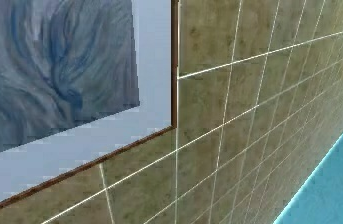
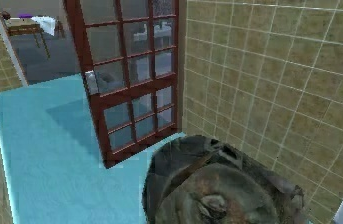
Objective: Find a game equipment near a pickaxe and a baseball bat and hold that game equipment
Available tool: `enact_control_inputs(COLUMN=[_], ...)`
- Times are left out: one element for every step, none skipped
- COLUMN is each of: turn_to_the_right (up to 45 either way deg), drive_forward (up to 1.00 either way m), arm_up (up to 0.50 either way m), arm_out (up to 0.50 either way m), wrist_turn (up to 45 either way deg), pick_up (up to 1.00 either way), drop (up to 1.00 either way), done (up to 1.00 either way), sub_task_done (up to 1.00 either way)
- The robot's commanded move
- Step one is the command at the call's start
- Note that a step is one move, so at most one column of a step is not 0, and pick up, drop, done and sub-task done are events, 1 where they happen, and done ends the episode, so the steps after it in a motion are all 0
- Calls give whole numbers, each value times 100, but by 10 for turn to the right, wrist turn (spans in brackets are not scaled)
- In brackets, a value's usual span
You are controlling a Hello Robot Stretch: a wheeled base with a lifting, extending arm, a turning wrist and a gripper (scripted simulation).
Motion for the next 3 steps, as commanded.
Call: enact_control_inputs(turn_to_the_right=[450, 120, 0], drive_forward=[0, 0, 100], arm_up=[0, 0, 0], arm_out=[0, 0, 0], wrist_turn=[0, 0, 0], pick_up=[0, 0, 0], drop=[0, 0, 0], done=[0, 0, 0], sub_task_done=[0, 0, 0])
